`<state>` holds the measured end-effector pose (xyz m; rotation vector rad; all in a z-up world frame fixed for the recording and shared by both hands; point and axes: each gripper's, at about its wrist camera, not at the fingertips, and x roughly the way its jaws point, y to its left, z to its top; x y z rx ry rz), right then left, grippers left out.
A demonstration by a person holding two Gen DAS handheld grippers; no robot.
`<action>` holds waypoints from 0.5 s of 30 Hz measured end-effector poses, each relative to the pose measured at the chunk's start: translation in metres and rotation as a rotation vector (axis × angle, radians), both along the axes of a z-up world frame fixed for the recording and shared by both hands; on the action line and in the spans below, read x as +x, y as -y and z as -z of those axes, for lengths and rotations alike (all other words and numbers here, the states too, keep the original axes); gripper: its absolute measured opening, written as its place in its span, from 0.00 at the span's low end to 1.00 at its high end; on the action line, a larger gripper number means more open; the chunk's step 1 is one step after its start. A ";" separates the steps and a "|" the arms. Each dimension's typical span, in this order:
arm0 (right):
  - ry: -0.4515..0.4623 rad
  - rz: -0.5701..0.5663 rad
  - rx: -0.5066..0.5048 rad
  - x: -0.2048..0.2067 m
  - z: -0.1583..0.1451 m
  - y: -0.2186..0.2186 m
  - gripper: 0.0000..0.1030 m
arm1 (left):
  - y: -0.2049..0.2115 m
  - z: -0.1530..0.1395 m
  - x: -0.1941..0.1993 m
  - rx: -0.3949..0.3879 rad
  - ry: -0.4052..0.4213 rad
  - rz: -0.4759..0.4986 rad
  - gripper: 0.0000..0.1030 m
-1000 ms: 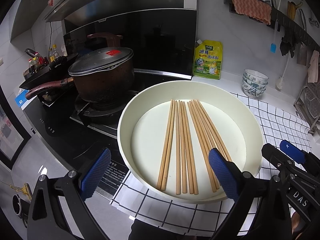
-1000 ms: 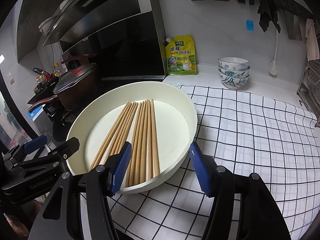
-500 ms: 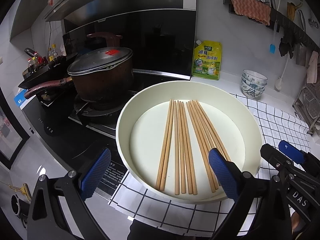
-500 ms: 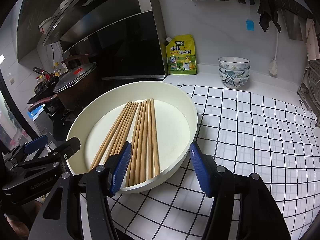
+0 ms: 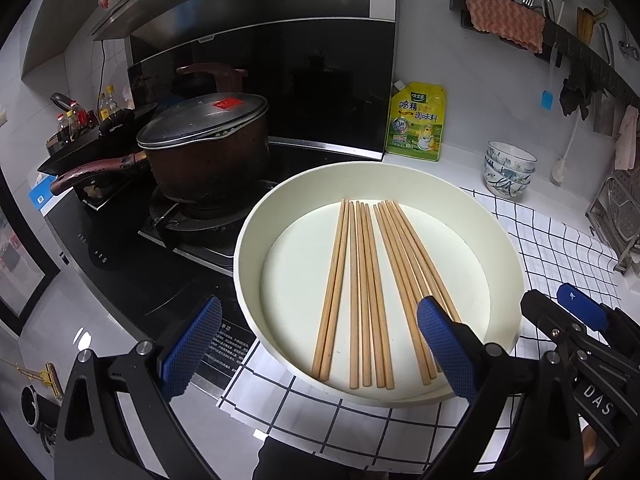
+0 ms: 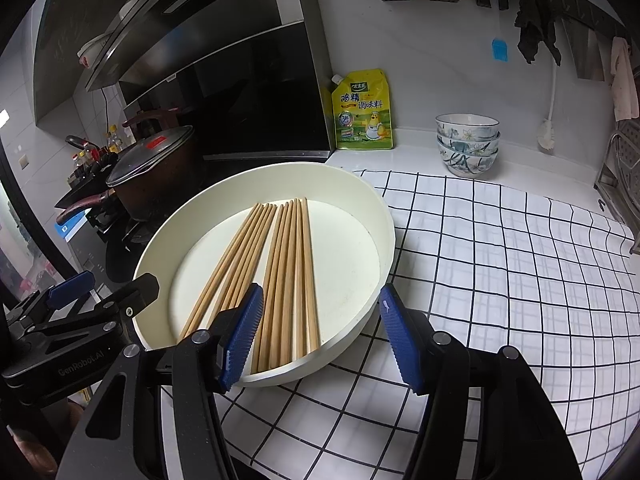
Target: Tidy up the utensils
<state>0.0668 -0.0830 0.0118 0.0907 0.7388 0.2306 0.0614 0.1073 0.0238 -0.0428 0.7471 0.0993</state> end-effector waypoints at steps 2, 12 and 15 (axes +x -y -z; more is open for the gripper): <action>0.000 0.000 0.002 0.000 0.000 0.000 0.56 | 0.000 0.000 0.000 0.001 0.000 0.000 0.94; 0.000 -0.001 0.000 0.001 0.000 0.000 0.56 | 0.000 0.003 0.003 -0.002 -0.015 0.000 0.94; -0.004 -0.001 0.000 0.000 0.001 0.000 0.56 | -0.001 0.005 0.003 -0.017 -0.015 0.007 0.94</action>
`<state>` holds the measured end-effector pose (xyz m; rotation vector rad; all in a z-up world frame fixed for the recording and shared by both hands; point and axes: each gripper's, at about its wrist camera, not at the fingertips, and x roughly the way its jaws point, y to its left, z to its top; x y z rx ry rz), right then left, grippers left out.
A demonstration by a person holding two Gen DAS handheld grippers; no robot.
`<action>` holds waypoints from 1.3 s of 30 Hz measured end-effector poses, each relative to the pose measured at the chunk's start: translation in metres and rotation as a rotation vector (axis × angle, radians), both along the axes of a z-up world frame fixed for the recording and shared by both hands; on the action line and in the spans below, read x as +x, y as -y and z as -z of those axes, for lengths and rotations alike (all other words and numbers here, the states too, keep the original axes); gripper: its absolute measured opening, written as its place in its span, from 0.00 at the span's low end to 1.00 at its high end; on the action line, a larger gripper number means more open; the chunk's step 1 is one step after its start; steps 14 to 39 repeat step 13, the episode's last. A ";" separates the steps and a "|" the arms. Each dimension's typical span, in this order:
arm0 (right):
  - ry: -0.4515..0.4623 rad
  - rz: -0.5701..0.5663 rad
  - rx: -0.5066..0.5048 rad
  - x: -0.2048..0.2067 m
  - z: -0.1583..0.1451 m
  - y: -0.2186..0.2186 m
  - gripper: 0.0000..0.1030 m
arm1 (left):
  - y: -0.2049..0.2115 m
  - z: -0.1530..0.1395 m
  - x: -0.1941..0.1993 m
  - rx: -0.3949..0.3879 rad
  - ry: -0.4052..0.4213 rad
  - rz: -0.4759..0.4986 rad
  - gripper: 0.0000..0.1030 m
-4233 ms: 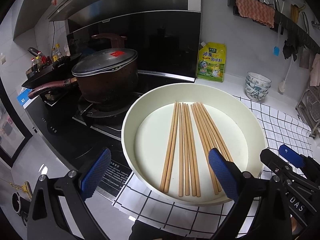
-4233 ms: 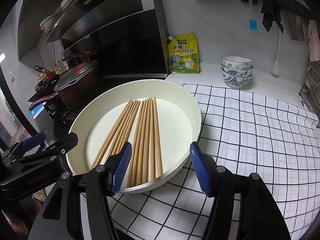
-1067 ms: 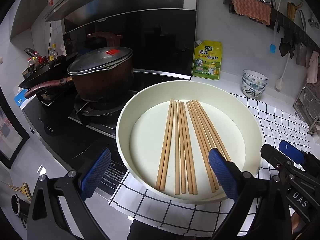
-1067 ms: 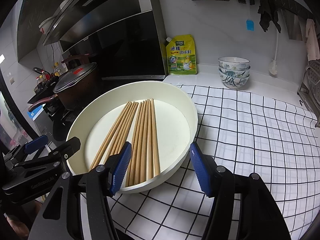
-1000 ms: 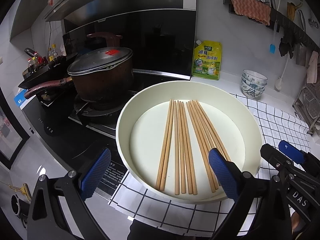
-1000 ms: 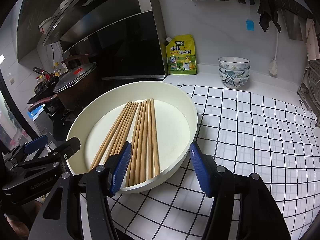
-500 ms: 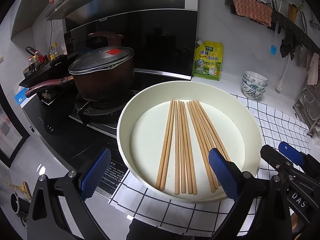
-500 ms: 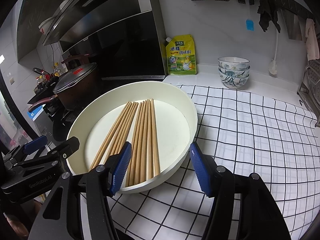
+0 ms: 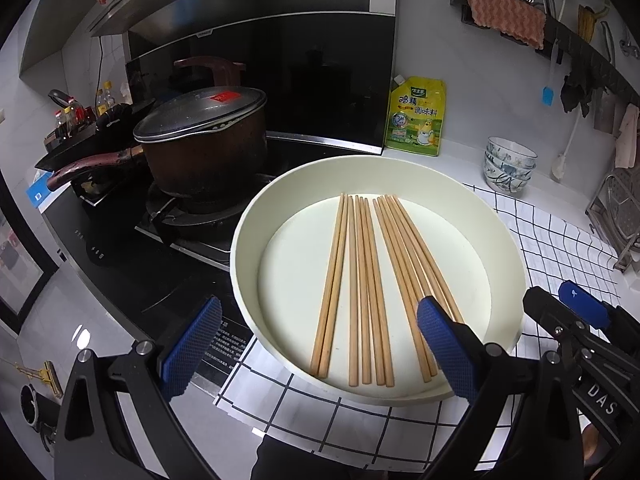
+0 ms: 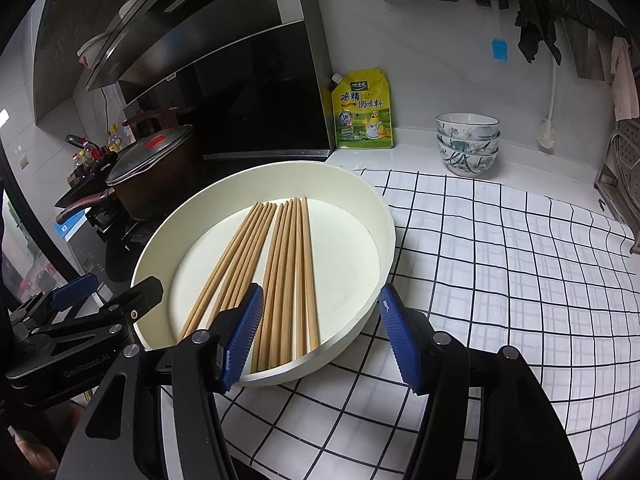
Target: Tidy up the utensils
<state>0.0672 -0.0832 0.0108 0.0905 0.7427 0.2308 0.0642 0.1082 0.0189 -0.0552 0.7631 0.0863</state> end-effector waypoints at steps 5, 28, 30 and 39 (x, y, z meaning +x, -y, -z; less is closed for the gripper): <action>0.000 0.001 -0.001 0.000 0.001 -0.001 0.56 | -0.003 0.002 0.000 -0.011 -0.006 -0.012 0.94; 0.000 0.000 0.000 0.000 0.001 0.000 0.56 | -0.002 -0.001 -0.001 0.002 -0.002 -0.024 0.94; 0.000 0.000 0.000 0.000 0.001 0.000 0.56 | -0.002 -0.001 -0.001 0.002 -0.002 -0.024 0.94; 0.000 0.000 0.000 0.000 0.001 0.000 0.56 | -0.002 -0.001 -0.001 0.002 -0.002 -0.024 0.94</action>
